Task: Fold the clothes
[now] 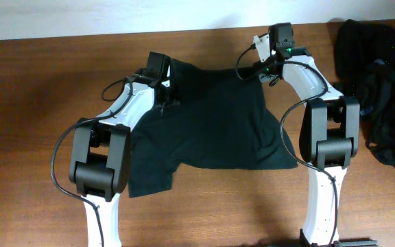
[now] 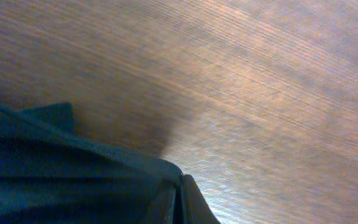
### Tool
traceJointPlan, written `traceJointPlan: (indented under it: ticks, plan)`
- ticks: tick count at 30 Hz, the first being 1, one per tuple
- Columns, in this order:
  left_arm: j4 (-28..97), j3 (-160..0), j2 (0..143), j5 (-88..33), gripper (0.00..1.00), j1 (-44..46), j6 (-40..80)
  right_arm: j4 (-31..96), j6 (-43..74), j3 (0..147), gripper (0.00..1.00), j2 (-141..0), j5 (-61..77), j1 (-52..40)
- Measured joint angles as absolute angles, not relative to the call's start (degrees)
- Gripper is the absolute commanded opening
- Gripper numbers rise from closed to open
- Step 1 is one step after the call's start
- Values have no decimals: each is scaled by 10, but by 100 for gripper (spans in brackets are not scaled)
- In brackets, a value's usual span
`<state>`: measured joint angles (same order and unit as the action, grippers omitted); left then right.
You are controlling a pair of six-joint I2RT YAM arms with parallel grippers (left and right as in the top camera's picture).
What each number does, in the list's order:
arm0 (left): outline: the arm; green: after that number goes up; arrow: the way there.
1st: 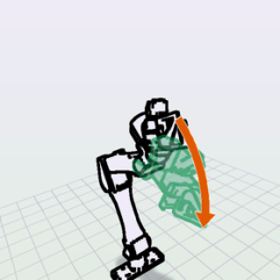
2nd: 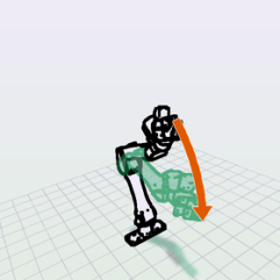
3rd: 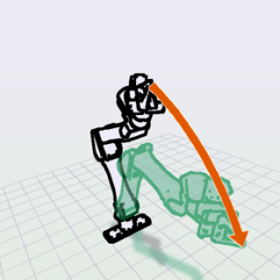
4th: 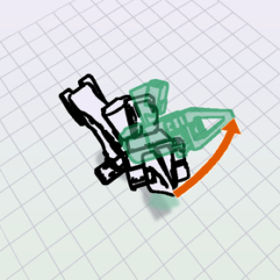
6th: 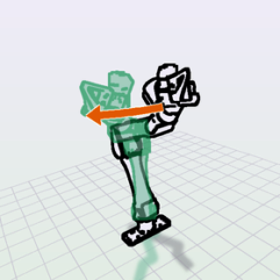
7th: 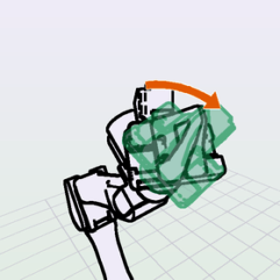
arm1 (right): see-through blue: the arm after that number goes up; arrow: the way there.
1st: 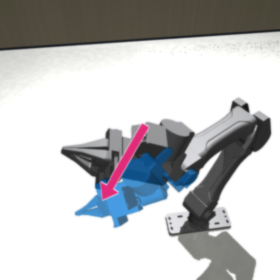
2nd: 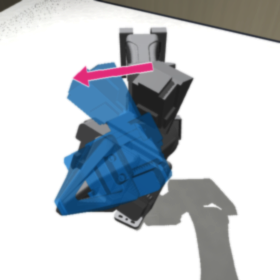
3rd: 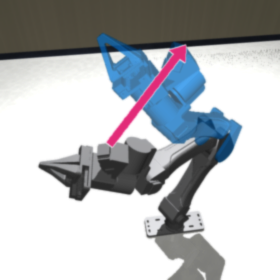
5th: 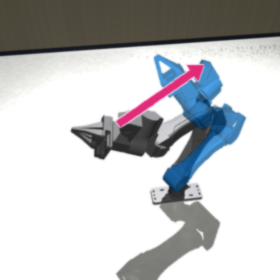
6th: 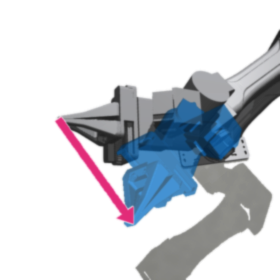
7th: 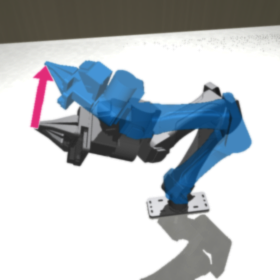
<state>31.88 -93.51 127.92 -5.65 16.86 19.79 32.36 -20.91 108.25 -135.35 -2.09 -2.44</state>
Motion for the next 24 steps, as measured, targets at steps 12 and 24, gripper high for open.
traceJointPlan:
  ticks: [12, 24]
  plan:
    - [316, -935, 1279, -62, 57, 170, 198, 234, -256, 1082, 82, -1354, -92, -28]
    - [316, -935, 1279, -62, 57, 170, 198, 326, -205, 1086, 99, -1354, -204, -21]
